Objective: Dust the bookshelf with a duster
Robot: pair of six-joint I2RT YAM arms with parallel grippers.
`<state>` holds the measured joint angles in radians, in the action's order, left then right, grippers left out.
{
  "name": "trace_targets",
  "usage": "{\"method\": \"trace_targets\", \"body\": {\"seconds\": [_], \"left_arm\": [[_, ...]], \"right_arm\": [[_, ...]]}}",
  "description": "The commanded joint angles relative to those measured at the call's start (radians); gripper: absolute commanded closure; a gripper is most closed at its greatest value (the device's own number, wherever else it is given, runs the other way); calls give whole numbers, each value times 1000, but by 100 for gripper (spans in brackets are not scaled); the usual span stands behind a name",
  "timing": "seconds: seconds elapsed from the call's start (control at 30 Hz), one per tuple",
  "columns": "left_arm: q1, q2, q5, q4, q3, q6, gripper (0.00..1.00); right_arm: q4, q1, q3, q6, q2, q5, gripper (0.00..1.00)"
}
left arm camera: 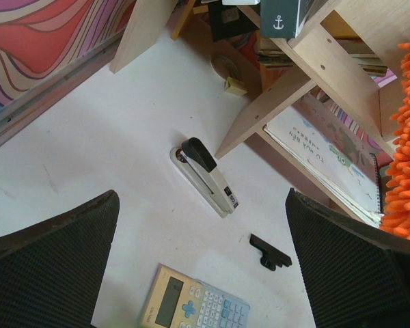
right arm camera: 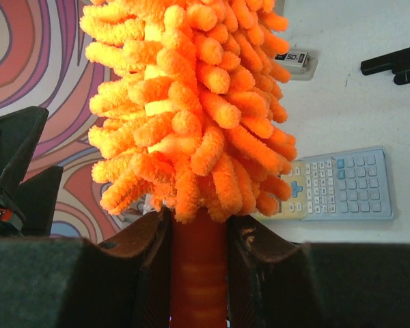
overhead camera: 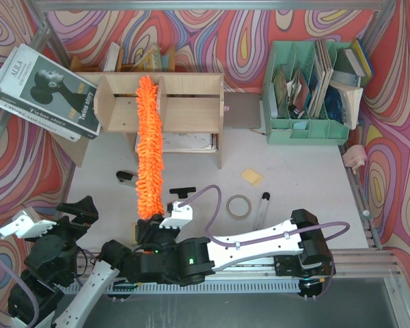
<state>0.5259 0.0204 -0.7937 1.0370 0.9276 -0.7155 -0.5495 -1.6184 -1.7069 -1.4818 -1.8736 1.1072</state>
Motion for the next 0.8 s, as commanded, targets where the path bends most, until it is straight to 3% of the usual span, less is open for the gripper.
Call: {"method": "trace_targets", "body": {"seconds": [0.0, 0.27, 0.4, 0.63, 0.77], "left_arm": [[7, -15, -17, 5, -3, -5, 2], [13, -15, -20, 9, -3, -9, 2], [16, -15, -24, 10, -4, -9, 2], [17, -10, -27, 11, -4, -11, 2], [19, -9, -29, 12, -5, -11, 2]], "right_arm": [[-54, -6, 8, -49, 18, 57, 100], [-80, 50, 29, -88, -18, -105, 100], [90, 61, 64, 67, -19, -153, 100], [242, 63, -34, 288, -101, -260, 100], [259, 63, -61, 325, -123, -278, 100]]}}
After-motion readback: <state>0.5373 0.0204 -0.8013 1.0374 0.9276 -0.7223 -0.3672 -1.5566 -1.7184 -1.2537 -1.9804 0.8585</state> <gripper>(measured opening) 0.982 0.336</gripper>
